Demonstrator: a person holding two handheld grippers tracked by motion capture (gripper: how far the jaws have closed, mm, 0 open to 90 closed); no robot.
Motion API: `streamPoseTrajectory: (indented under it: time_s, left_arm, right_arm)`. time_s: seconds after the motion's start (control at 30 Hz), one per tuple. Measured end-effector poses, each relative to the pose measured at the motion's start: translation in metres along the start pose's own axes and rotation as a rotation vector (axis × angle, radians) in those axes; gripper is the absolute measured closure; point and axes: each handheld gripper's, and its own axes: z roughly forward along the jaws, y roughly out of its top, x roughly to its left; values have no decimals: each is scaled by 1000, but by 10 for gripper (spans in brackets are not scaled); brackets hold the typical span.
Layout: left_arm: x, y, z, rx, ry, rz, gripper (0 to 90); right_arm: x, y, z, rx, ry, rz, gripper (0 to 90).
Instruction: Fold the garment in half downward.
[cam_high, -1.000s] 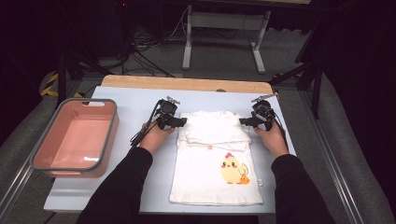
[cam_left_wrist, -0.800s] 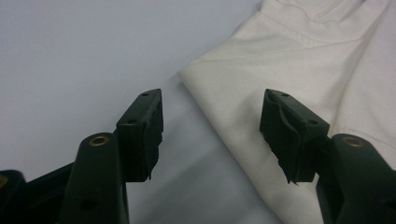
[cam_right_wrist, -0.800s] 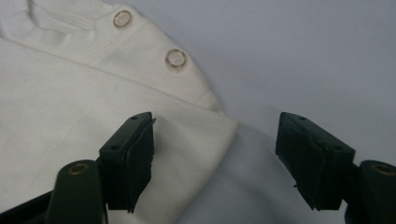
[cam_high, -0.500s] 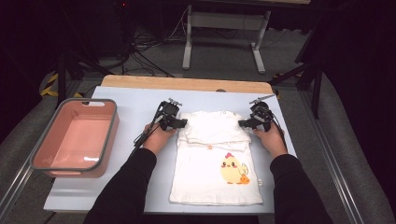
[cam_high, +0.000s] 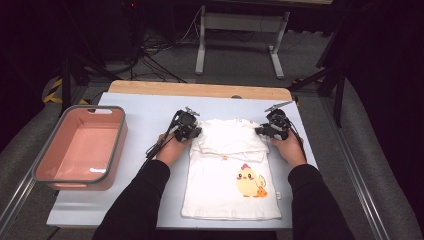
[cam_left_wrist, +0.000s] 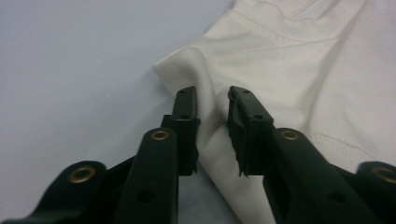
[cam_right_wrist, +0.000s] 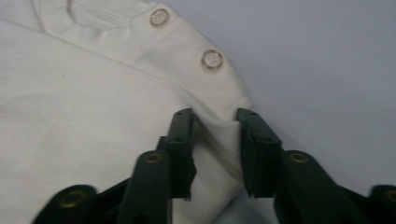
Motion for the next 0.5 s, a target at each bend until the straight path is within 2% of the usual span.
streamPoseTrajectory:
  time_s: [0.03,0.07,0.17,0.3,0.5]
  left_arm:
    - [-2,0,0,4,6,17,782]
    - [-2,0,-1,3,9,23,796]
    - [-2,1,-2,6,16,25,821]
    - [-1,2,-7,-8,9,20,843]
    - [2,4,-14,-26,-6,11,846]
  right_arm:
    - [3,1,0,6,8,-12,789]
    - [4,1,-1,8,3,-24,803]
    - [5,2,-2,10,-2,-38,820]
    - [4,2,-14,-27,12,-35,825]
    - [8,4,-28,-67,-1,-61,825]
